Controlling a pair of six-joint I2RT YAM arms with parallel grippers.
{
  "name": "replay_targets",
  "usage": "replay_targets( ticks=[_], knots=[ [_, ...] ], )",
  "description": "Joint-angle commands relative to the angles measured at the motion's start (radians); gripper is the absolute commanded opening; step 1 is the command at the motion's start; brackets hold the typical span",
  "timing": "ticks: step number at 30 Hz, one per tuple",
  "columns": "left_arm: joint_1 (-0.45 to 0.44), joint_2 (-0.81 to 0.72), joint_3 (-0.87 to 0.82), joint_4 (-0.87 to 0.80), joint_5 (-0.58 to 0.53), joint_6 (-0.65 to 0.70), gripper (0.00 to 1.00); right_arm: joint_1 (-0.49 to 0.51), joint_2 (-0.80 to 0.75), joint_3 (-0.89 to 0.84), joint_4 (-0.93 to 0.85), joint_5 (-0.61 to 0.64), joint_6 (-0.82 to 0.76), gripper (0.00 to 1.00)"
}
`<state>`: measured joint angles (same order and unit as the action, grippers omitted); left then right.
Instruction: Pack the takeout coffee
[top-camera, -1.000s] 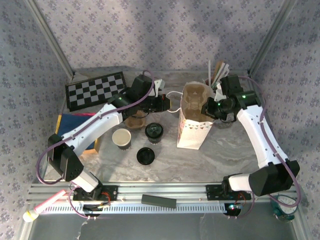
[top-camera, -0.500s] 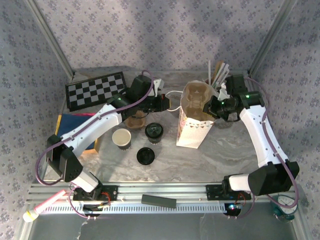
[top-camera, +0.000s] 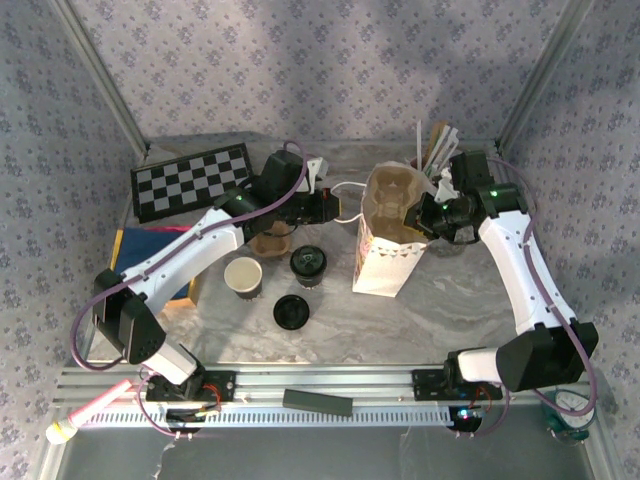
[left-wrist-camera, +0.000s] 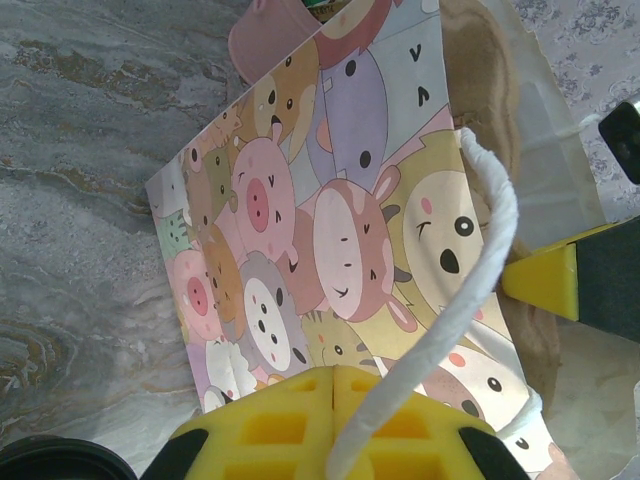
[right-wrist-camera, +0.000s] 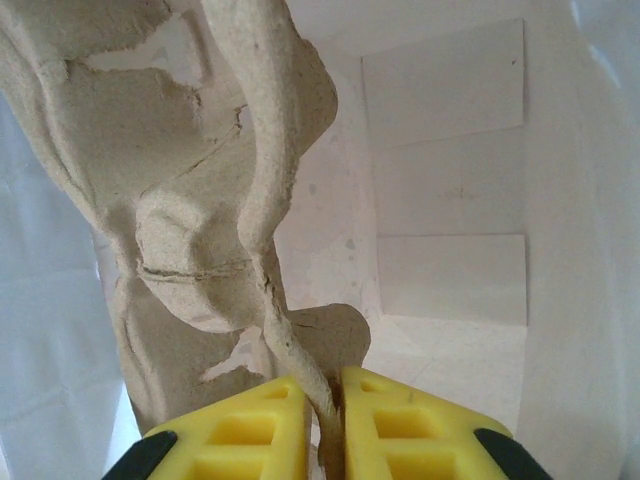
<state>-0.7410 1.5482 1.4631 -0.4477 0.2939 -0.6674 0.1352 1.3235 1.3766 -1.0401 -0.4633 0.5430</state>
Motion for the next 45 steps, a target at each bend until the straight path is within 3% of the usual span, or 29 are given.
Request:
replay_targets(
  ticks=[1,18,38,41,43,45],
  knots=[
    [-0.004,-0.025,0.008,0.015,-0.013,0.001,0.0,0.002,-0.007,-0.009,-0.032,-0.027,0.02,0.16],
    [-0.003,-0.029,0.009,0.009,-0.034,-0.001,0.0,-0.007,-0.006,-0.014,-0.061,-0.05,0.04,0.13],
    [-0.004,-0.031,0.009,0.013,-0.029,0.004,0.0,-0.025,0.014,-0.015,-0.083,-0.045,0.034,0.15],
    [-0.004,-0.03,0.011,0.011,-0.029,0.006,0.0,-0.025,0.013,-0.013,-0.084,-0.043,0.034,0.2],
    [-0.004,-0.028,0.013,0.008,-0.029,0.007,0.0,-0.025,0.014,-0.01,-0.09,-0.042,0.034,0.33],
    [-0.004,-0.029,0.013,0.008,-0.03,0.007,0.0,-0.025,0.014,-0.005,-0.093,-0.037,0.034,0.35]
  ],
)
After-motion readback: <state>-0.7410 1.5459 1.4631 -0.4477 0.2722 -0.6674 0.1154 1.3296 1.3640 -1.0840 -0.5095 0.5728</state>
